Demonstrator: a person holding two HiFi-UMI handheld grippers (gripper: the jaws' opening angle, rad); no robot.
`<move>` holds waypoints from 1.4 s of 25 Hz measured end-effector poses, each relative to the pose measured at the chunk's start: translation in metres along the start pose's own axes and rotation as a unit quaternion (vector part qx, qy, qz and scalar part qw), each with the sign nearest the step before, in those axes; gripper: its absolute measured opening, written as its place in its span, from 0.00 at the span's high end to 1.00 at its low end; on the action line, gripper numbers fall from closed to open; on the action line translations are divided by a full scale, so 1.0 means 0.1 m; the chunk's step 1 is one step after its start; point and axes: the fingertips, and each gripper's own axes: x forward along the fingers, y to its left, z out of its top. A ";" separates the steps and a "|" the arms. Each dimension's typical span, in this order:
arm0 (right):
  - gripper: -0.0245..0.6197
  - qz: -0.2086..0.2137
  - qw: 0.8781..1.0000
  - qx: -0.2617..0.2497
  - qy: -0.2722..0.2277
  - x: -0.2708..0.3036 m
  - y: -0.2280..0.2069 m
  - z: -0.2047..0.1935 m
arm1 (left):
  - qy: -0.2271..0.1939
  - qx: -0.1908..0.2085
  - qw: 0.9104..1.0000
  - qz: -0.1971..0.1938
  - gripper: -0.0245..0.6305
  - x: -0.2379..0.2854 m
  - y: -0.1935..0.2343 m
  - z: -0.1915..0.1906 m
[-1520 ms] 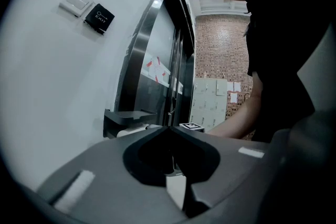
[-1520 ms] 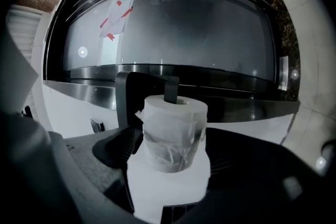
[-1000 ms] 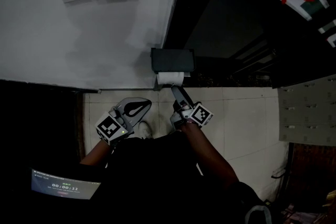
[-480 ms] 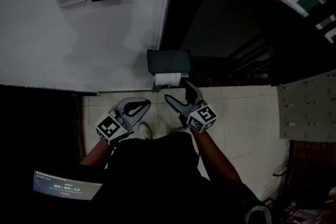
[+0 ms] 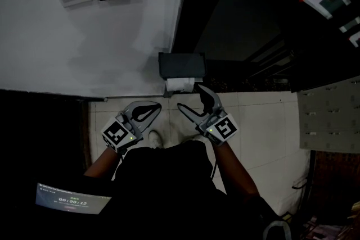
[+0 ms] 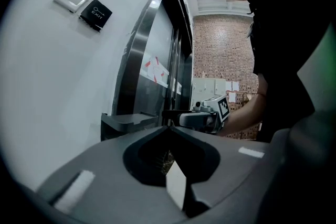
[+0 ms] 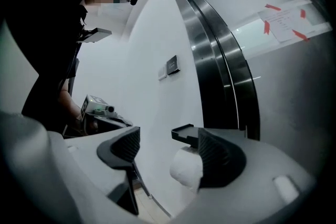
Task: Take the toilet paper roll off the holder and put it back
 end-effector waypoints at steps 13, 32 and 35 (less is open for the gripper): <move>0.96 0.067 0.998 0.002 -0.020 0.02 0.29 0.14 | -0.005 -0.002 1.000 0.001 0.96 0.04 0.03 0.05; 0.96 0.086 0.996 0.009 0.001 0.10 0.37 0.03 | -0.006 0.004 1.000 -0.007 0.96 0.10 0.00 0.08; 0.96 0.087 0.996 0.010 0.002 0.11 0.39 0.02 | -0.004 -0.005 1.000 -0.007 0.96 0.11 0.00 0.12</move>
